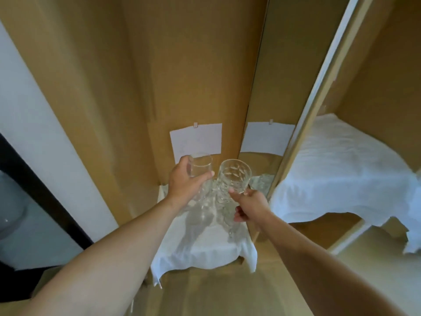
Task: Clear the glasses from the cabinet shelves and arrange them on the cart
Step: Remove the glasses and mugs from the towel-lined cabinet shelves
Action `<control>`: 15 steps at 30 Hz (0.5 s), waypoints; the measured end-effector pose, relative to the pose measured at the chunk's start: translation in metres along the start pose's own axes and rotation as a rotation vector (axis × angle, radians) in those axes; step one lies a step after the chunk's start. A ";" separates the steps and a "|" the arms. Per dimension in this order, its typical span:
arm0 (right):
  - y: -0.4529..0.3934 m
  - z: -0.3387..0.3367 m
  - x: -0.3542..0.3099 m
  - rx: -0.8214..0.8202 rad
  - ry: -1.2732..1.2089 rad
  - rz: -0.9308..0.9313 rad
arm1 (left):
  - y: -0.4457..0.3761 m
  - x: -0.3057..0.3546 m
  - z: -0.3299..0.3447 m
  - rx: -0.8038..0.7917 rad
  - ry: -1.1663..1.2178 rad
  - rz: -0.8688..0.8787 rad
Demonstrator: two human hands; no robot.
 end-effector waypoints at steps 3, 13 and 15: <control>0.019 -0.044 0.001 -0.025 0.007 -0.057 | 0.034 0.023 0.018 0.002 0.028 -0.007; 0.047 -0.205 0.019 0.037 -0.078 -0.043 | 0.144 0.122 0.112 -0.124 0.108 0.077; 0.049 -0.230 0.019 0.067 -0.081 -0.035 | 0.158 0.140 0.130 -0.145 0.082 0.104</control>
Point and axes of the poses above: each hand's wrist, its own y-axis away from the middle knuckle, its own z-axis out of the palm, x = y × z, the point moved 7 cm from there along -y, towards the middle knuckle, and after that the axes turned 11 degrees about x, right-handed, at the moved point
